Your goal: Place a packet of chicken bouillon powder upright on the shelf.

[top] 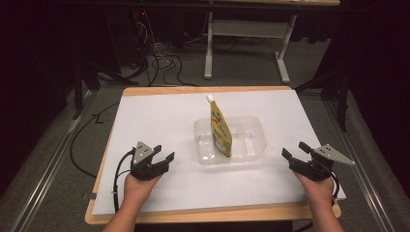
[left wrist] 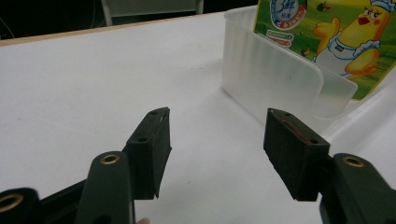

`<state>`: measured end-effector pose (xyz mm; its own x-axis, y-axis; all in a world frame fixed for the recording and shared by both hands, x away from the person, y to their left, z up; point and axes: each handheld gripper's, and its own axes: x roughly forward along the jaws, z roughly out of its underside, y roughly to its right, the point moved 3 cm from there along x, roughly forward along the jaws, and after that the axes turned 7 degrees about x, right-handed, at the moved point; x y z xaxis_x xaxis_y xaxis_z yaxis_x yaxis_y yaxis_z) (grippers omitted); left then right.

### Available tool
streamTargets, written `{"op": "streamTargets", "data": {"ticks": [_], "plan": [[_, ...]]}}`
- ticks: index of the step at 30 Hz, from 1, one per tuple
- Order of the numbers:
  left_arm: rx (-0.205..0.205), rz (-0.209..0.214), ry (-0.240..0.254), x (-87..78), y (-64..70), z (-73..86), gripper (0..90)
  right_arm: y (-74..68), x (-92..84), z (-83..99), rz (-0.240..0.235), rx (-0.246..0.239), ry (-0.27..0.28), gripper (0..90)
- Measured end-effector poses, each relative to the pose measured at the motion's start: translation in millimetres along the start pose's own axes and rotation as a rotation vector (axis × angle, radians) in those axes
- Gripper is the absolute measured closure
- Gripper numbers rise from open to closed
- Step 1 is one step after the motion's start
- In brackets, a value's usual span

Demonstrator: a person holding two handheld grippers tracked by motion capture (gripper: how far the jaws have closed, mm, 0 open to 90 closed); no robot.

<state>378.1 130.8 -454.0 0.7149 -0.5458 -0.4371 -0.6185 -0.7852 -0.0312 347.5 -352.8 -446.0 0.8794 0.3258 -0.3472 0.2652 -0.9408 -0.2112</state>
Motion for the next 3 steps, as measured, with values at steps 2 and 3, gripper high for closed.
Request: {"op": "streamTargets", "data": {"ticks": [2,3], "plan": [[0.006,-0.004,-0.003,-0.6,-0.1,0.4,41.7,-0.1,2.4,-0.1,-0.003,0.004,-0.002,24.8],[0.005,-0.003,-0.003,-0.9,-0.5,0.3,41.7,-0.1,3.2,0.0,-0.001,0.004,-0.002,25.1]]}}
